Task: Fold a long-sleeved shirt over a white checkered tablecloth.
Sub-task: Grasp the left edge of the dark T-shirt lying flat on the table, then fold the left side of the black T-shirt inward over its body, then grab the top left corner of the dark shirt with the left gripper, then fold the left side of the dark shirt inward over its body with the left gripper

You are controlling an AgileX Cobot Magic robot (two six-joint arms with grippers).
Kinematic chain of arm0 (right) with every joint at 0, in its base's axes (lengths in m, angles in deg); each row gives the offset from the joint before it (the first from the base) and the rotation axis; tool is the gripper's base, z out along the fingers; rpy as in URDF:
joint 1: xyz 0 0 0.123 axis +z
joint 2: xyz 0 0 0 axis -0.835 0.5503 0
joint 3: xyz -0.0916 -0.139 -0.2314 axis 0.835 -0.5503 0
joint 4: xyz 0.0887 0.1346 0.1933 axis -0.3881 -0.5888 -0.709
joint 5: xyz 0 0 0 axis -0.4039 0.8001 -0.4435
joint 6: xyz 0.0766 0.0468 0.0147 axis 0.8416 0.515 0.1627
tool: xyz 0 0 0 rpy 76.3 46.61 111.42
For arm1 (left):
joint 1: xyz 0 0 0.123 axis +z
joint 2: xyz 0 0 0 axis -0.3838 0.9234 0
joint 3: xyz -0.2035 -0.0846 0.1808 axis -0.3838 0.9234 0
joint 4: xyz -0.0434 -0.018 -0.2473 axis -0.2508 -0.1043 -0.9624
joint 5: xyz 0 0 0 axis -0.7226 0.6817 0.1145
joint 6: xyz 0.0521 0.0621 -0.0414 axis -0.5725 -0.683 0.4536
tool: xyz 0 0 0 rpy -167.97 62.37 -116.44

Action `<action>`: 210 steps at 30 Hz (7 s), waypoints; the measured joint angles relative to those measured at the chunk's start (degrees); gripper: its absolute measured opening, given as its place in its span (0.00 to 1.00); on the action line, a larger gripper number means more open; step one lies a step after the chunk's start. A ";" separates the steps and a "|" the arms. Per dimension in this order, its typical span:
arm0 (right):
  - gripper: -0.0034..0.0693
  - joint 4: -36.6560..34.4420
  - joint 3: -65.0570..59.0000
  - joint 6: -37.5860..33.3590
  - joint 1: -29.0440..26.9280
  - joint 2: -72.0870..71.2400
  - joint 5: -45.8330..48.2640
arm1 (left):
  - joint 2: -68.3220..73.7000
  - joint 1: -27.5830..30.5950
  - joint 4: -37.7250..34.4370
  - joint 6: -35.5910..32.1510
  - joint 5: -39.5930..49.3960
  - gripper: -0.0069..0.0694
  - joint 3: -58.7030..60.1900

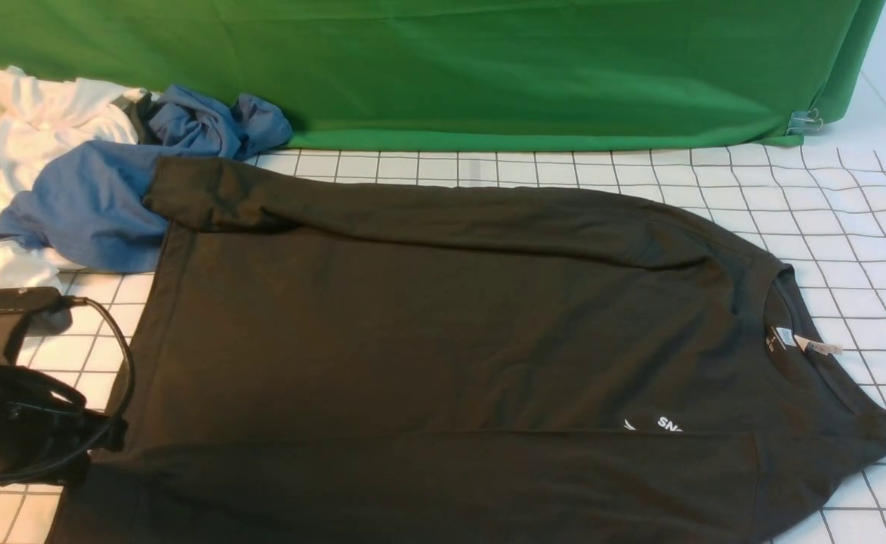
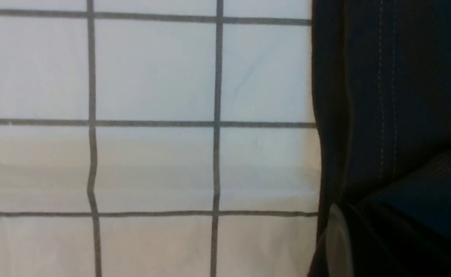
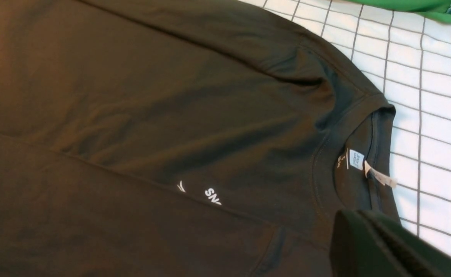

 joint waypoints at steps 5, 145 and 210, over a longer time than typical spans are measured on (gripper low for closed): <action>0.10 0.00 0.00 -0.06 0.00 0.00 0.05 | -2.41 -0.50 -0.84 -0.51 2.46 0.07 -0.93; 0.16 1.30 0.00 -0.01 0.00 1.14 -6.84 | 48.70 -5.72 15.24 14.90 10.58 0.62 -73.29; 0.22 2.42 0.00 0.16 0.00 1.14 -7.70 | 6.62 1.03 8.83 11.34 -9.87 0.09 -5.20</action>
